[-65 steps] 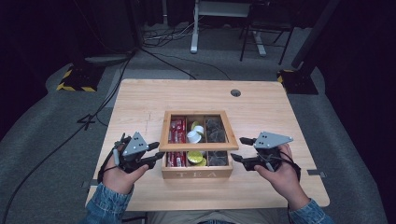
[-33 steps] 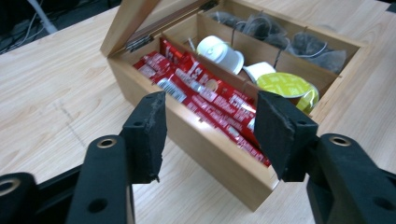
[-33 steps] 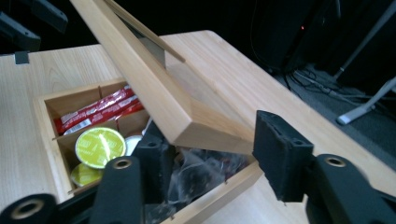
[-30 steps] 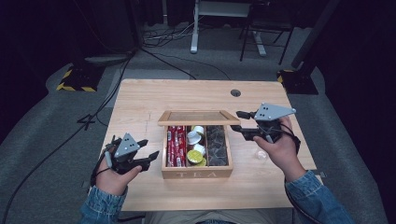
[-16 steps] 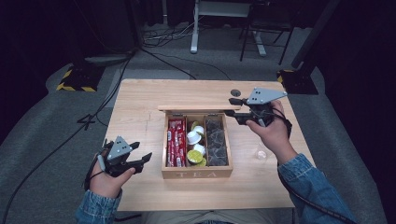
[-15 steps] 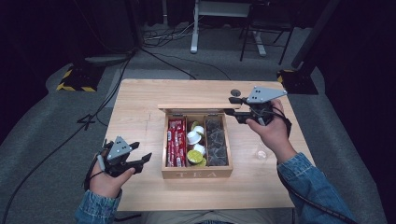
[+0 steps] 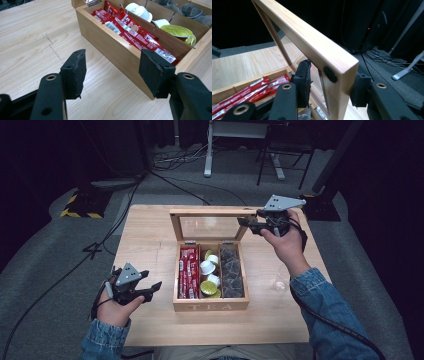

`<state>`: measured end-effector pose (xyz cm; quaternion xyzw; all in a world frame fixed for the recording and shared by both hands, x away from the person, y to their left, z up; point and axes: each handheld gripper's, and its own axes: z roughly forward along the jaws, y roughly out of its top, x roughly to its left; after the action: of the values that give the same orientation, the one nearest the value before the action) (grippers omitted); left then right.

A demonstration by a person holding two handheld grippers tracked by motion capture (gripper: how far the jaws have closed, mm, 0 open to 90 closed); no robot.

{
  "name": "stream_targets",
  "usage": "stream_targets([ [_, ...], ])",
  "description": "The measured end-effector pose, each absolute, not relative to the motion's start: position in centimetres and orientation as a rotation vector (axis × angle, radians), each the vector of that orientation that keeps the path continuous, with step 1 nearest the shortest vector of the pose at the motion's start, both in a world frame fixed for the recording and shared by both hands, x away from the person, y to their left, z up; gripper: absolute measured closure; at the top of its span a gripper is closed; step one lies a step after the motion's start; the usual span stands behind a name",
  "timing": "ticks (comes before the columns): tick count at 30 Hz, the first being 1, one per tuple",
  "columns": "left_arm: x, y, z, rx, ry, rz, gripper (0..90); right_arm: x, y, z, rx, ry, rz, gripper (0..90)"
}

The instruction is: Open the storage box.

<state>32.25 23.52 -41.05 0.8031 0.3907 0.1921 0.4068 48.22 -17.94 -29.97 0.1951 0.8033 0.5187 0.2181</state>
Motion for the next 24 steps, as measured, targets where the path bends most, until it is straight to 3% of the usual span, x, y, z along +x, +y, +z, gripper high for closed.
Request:
stream_targets([
  [24, 34.0, 23.8, -41.9, 2.036, 0.988, 0.446, 38.6, 52.9, -16.6, -29.7, 0.676, 2.14, 1.366, 51.8],
])
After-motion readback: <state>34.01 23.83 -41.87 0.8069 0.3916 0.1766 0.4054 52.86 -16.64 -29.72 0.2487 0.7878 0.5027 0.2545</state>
